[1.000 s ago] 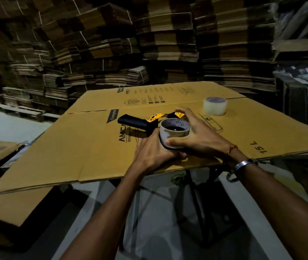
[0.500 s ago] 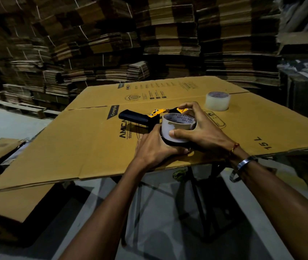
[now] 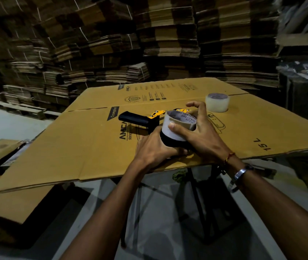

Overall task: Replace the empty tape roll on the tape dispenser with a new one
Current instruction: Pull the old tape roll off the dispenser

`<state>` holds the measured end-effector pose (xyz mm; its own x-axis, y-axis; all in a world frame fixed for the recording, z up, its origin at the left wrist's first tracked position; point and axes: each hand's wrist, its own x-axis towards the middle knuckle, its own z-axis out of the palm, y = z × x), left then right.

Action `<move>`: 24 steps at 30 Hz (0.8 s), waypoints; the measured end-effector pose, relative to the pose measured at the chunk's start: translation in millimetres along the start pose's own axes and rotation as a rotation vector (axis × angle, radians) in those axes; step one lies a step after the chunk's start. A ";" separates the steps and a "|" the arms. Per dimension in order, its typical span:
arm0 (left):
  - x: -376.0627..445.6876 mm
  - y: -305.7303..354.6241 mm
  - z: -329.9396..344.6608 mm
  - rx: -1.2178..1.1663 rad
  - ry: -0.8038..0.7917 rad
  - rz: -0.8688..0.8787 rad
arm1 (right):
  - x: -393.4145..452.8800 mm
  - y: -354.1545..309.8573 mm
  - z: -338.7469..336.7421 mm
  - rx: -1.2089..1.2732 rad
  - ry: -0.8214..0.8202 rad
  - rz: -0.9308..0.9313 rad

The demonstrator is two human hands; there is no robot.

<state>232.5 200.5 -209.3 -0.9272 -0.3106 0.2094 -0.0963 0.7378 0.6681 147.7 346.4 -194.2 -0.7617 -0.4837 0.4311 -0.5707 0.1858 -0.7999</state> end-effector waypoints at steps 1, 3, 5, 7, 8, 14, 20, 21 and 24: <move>0.4 -0.3 1.2 0.004 0.001 -0.002 | 2.6 -0.6 -1.0 0.095 0.042 0.034; 0.3 -2.0 3.1 0.012 0.012 -0.010 | 8.7 -6.5 -5.8 0.342 0.115 0.158; -1.4 -3.0 4.8 0.010 0.001 -0.017 | 12.7 -7.9 -9.9 0.369 0.104 0.219; -2.9 -3.0 4.7 -0.002 -0.013 -0.014 | 12.9 -7.1 -12.6 0.340 0.057 0.232; -3.4 -3.3 3.9 -0.014 -0.013 -0.011 | 12.7 -5.7 -14.2 0.334 0.057 0.221; -5.6 -2.9 0.4 -0.052 -0.017 0.012 | 8.1 14.9 -32.7 0.260 0.219 0.124; -6.3 -6.8 -0.9 -0.169 0.002 -0.013 | 10.3 26.4 -45.7 0.207 0.264 0.093; -6.5 -7.7 -1.1 -0.208 0.004 -0.030 | 10.6 28.7 -48.2 0.195 0.280 0.109; -5.9 -7.7 0.7 -0.245 -0.020 -0.059 | 10.8 42.8 -55.7 -0.054 0.294 0.118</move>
<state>238.4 197.1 -216.1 -0.9296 -0.3356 0.1523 -0.0624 0.5507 0.8324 97.9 396.8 -200.5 -0.8753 -0.1895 0.4448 -0.4822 0.2749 -0.8318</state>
